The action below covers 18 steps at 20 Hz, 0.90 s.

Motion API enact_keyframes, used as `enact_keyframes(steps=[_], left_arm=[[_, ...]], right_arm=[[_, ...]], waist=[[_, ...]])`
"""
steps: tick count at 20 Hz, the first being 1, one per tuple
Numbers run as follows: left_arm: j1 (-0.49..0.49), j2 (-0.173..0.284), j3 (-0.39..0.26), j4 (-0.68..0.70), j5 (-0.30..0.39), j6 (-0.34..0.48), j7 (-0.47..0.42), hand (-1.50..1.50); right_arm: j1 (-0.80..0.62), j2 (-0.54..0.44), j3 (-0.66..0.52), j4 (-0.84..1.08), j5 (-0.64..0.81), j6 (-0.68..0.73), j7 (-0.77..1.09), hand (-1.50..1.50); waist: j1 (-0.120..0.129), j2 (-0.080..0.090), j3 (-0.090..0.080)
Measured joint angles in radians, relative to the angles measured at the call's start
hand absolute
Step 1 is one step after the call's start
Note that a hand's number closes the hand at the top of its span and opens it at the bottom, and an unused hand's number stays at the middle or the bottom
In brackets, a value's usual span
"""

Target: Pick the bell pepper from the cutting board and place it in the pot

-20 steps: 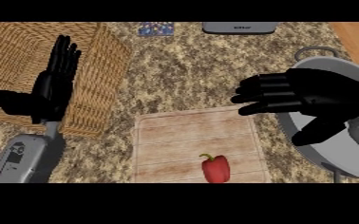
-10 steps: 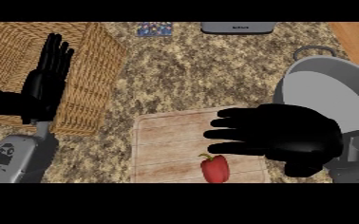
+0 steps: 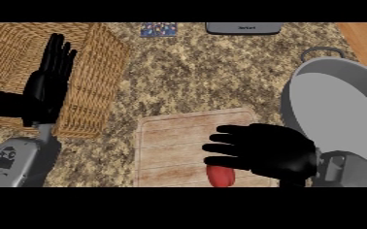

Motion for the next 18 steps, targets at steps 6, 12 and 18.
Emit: enact_keyframes(steps=[6, 12, 18], left_arm=[[0.005, -0.012, 0.021, 0.017, -0.004, -0.029, -0.023, 0.00], [0.016, -0.030, 0.023, -0.014, -0.020, -0.028, 0.000, 0.00], [0.018, -0.028, 0.044, -0.014, -0.019, -0.047, 0.002, 0.00]], right_arm=[[0.041, 0.080, -0.005, 0.047, 0.111, -0.015, -0.071, -1.50], [0.094, 0.150, -0.013, 0.044, 0.208, -0.020, -0.094, -1.50], [0.124, 0.197, -0.027, 0.094, 0.323, -0.062, -0.093, -1.50]], waist=[[0.000, 0.001, 0.000], [0.000, 0.000, 0.000], [0.000, 0.000, 0.000]])
